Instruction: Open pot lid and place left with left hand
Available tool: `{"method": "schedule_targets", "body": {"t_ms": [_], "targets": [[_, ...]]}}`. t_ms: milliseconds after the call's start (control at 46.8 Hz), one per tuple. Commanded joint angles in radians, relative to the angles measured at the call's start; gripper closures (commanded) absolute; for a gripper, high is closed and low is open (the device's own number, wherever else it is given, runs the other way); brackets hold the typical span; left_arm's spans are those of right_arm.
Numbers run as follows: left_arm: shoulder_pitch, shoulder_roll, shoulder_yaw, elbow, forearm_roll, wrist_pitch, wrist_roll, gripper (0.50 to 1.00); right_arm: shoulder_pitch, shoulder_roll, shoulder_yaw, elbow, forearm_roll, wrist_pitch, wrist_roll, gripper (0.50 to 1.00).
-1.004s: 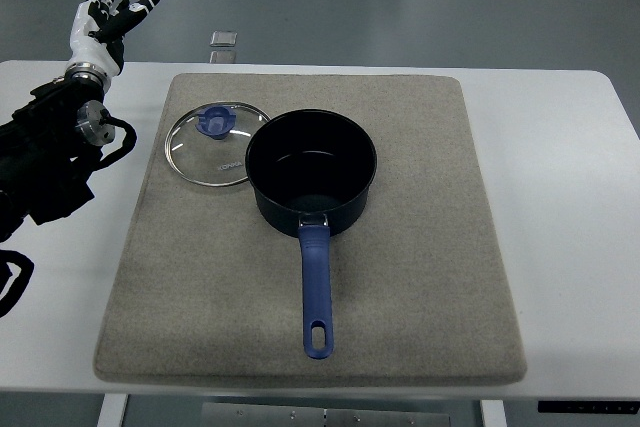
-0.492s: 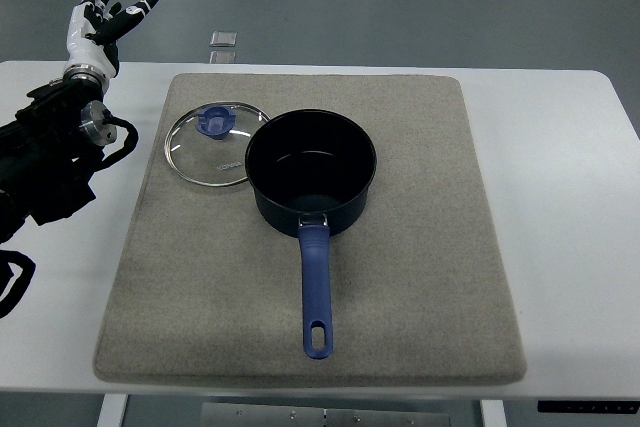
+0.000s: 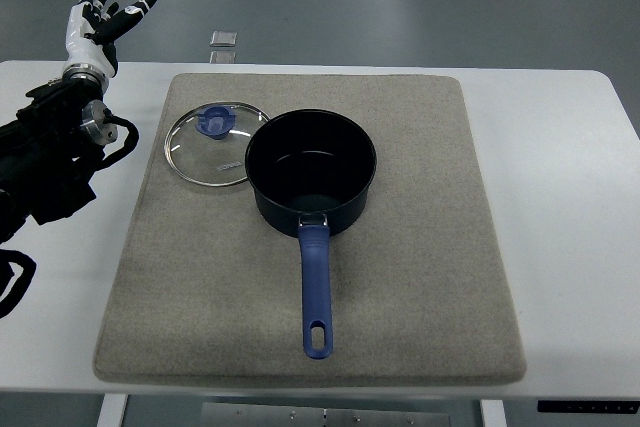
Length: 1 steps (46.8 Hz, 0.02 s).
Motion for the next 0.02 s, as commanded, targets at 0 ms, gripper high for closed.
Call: {"method": "schedule_targets", "body": {"t_ms": [0], "targets": [[0.0,0.001,0.001,0.001,0.0,0.0,0.0,0.512,0.0,0.0,-0.003,0.0,-0.004,0.0,0.0,0.583]]}}
